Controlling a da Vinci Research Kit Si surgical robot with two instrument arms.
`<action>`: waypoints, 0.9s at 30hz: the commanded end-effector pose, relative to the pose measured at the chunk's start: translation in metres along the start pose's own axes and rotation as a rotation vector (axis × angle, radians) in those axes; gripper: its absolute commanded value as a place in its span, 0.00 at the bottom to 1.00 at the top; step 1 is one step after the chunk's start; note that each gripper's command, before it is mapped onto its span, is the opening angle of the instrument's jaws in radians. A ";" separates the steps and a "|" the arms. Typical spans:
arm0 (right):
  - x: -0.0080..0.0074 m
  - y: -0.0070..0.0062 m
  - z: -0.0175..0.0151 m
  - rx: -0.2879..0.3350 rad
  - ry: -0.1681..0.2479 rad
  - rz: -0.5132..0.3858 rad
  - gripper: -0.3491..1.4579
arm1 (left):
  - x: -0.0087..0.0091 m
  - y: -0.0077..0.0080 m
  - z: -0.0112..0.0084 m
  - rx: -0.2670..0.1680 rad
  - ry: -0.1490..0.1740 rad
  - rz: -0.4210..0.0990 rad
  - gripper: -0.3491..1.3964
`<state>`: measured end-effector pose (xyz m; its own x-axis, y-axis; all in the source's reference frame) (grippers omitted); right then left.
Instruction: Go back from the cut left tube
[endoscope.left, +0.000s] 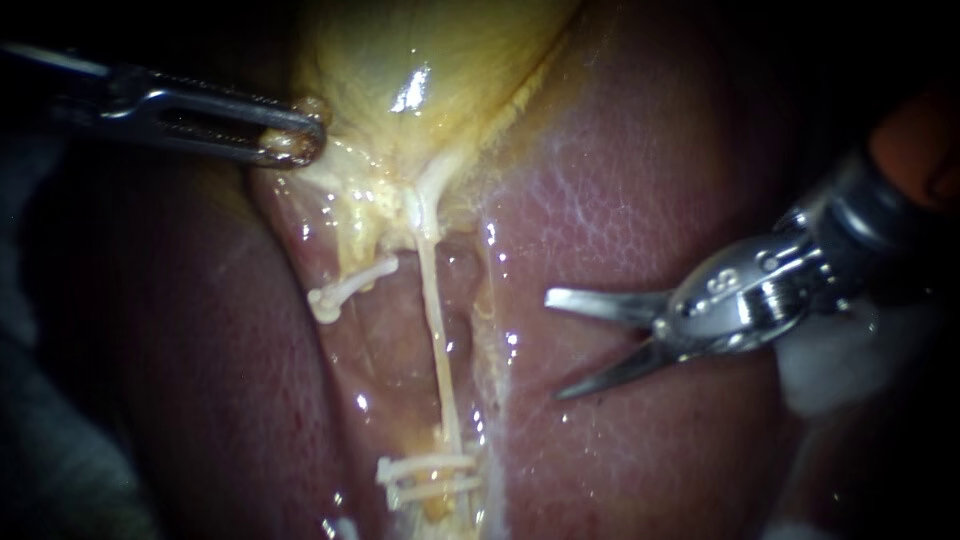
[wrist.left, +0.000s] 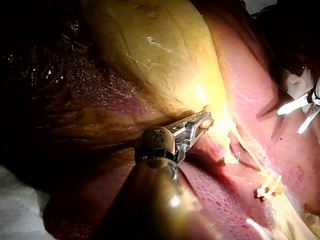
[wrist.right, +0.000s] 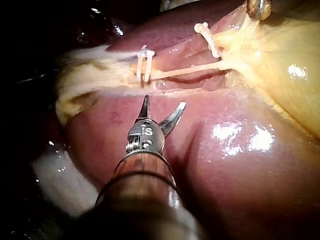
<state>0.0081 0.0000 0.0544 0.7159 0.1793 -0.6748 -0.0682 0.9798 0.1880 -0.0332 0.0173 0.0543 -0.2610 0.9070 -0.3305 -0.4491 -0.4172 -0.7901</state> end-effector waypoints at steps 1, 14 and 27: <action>-0.0001 0.0003 -0.0005 -0.012 -0.010 -0.004 0.98 | 0.0000 0.0000 0.0000 0.000 0.000 0.000 0.00; -0.0001 0.0011 -0.0017 -0.032 -0.053 0.041 0.99 | -0.0003 -0.0002 0.0008 0.008 0.005 0.002 0.00; -0.0002 0.0009 -0.0016 0.012 -0.034 0.070 0.99 | -0.0017 -0.0009 0.0061 0.005 0.005 0.012 0.00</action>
<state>0.0067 0.0011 0.0535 0.7328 0.2442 -0.6351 -0.1113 0.9638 0.2422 -0.0378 0.0158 0.0588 -0.2614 0.9024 -0.3425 -0.4495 -0.4279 -0.7841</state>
